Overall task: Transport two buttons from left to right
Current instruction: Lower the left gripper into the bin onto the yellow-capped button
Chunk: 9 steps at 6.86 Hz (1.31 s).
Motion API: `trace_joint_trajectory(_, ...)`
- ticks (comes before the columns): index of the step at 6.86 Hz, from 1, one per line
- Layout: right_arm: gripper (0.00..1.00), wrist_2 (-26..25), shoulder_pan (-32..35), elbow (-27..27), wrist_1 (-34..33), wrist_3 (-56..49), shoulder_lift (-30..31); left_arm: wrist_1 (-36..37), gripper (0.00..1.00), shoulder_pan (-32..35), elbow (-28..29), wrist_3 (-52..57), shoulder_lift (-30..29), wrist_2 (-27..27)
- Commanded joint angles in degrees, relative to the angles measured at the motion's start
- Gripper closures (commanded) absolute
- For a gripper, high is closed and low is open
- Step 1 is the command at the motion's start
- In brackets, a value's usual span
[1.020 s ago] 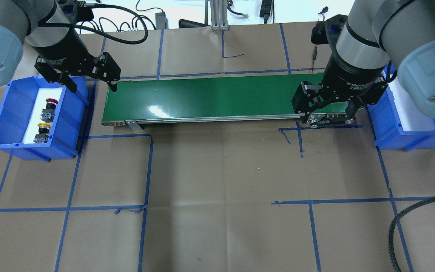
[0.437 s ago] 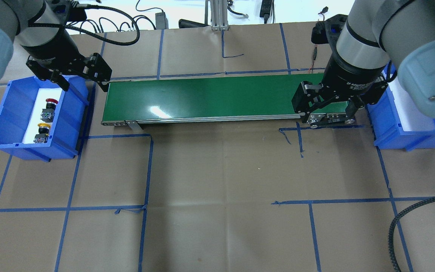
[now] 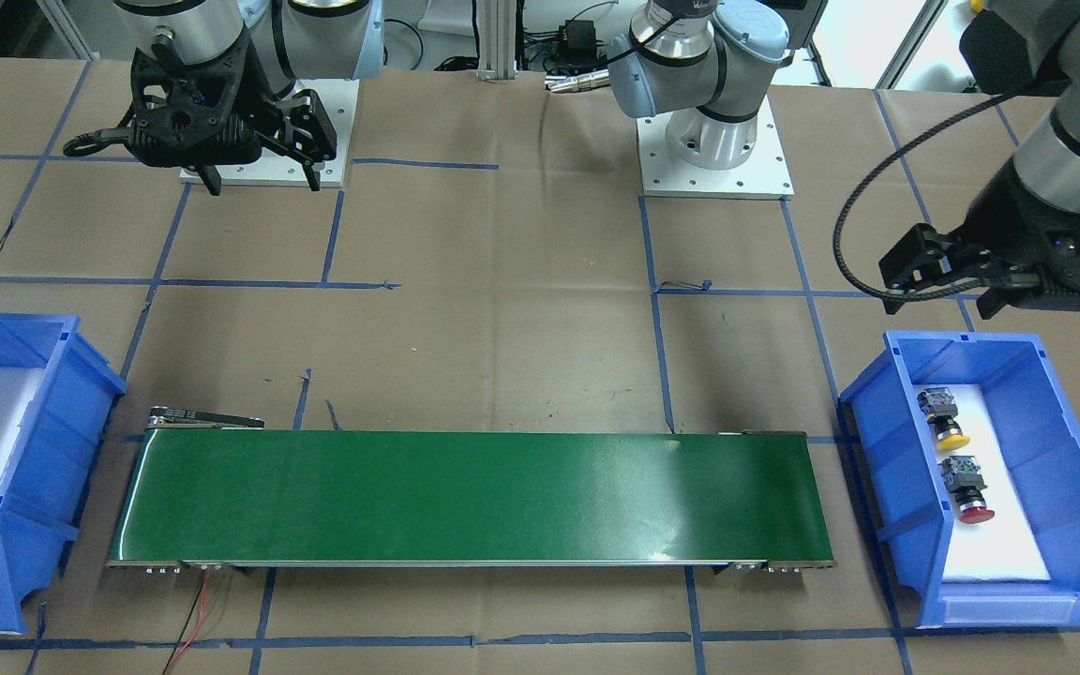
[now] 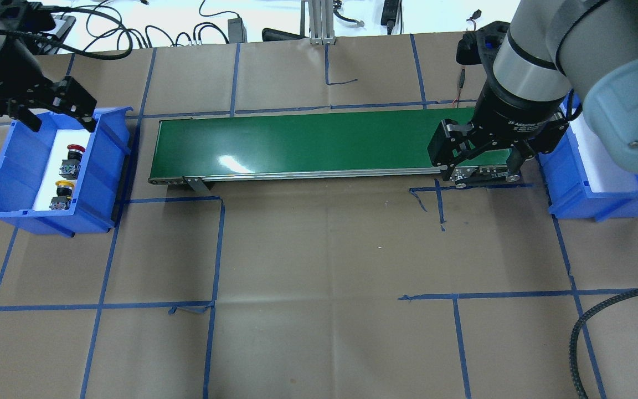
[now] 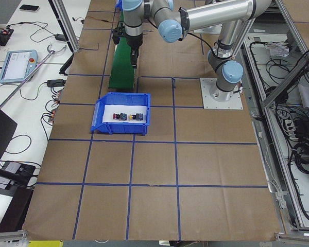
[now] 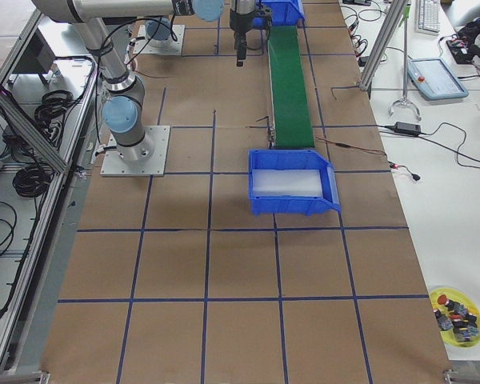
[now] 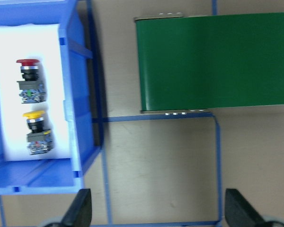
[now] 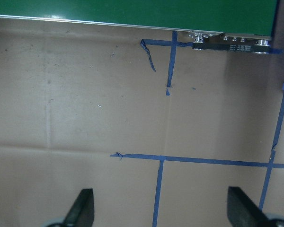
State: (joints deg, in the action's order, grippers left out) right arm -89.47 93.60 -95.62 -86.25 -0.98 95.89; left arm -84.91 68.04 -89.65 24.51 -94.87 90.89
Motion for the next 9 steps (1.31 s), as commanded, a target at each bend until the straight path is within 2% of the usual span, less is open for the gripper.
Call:
trace_joint_trajectory(1,0.0,0.0,0.0,0.0,0.03,-0.07,0.0,2.53,0.0,-9.03,0.18,8.14,-3.81,-0.18)
trace_joint_trajectory(2,0.0,0.0,0.0,0.0,0.03,-0.07,0.0,5.51,0.0,-10.98,-1.65,10.89,-4.88,-0.27)
trace_joint_trajectory(5,0.0,0.09,0.0,0.0,-0.06,0.01,-0.09,12.63,0.01,-11.35,-4.29,11.09,-7.78,-1.49)
trace_joint_trajectory(8,0.0,0.09,-0.09,-0.09,0.03,-0.16,0.0,24.92,0.01,-11.79,-12.62,11.0,-9.46,-1.94)
trace_joint_trajectory(9,0.0,0.0,-0.09,-0.09,0.03,-0.16,0.0,28.1,0.01,-12.84,-15.26,11.09,-10.16,-3.86)
